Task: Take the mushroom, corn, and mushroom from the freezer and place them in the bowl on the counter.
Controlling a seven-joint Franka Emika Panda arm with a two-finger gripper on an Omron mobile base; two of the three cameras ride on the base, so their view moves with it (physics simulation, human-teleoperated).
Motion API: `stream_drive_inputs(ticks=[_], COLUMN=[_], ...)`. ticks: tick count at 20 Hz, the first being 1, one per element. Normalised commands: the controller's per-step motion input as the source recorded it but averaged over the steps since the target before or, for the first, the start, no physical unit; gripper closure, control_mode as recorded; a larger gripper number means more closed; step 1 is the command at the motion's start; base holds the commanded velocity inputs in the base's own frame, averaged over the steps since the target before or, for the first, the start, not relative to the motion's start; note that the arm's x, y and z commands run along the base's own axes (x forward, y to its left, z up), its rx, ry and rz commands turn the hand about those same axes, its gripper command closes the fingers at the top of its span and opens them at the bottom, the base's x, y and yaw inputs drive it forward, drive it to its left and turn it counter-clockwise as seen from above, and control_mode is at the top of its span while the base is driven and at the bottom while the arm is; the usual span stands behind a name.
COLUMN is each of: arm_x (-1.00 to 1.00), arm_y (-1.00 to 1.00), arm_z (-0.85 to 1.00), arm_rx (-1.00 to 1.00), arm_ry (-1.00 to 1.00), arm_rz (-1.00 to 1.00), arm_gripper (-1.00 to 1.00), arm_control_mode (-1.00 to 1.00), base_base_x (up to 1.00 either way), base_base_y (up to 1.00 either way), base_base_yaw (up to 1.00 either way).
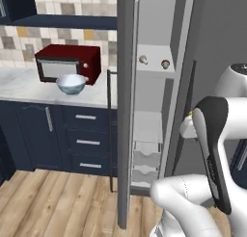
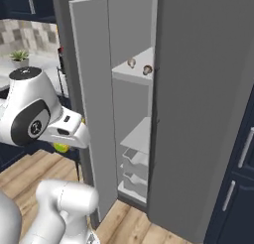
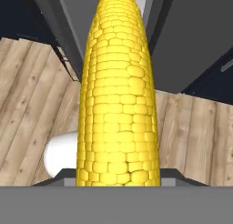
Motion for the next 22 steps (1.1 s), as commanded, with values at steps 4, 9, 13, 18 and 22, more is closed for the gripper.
stream_drive_inputs(ticks=[4,9,13,18,22], arm_x=[0.0,0.0,0.0,0.0,0.0], arm_y=[0.0,0.0,0.0,0.0,0.0], arm_z=[0.0,0.0,0.0,0.0,0.0], arm_rx=[0.0,0.0,0.0,0.0,0.0], arm_ry=[0.0,0.0,0.0,0.0,0.0], arm_rz=[0.0,0.0,0.0,0.0,0.0], arm_gripper=[1.0,1.0,1.0,1.0,1.0], arm_control_mode=[1.0,1.0,1.0,1.0,1.0], base_base_x=[-0.43,-0.28,-0.05,0.09,0.5], base_base_y=[0.71,0.86,0.99,1.0,0.91], base_base_yaw=[0.0,0.0,0.0,-0.01,-0.24])
